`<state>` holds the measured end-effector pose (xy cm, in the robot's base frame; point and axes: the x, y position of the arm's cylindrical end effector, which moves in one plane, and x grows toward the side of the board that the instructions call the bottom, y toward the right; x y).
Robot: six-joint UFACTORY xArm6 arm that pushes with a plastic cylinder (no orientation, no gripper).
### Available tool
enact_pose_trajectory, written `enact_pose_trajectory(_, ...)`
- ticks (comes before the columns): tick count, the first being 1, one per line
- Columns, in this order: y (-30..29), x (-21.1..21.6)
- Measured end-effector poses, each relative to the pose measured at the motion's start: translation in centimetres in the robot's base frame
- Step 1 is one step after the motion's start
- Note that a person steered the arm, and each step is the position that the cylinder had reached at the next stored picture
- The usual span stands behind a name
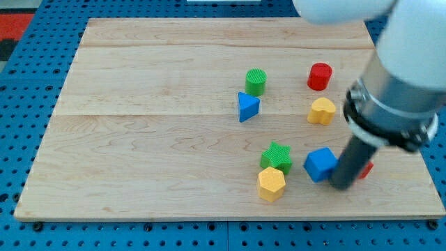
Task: Move the yellow heart to the bottom left of the board
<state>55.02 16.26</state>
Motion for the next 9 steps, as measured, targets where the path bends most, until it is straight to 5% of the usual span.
enact_pose_trajectory(1,0.7,-1.9)
enact_pose_trajectory(2,-0.8,2.3)
enact_pose_trajectory(3,4.5,1.9)
enact_pose_trajectory(6,1.9,-13.2)
enact_pose_trajectory(9,-1.6,-11.2)
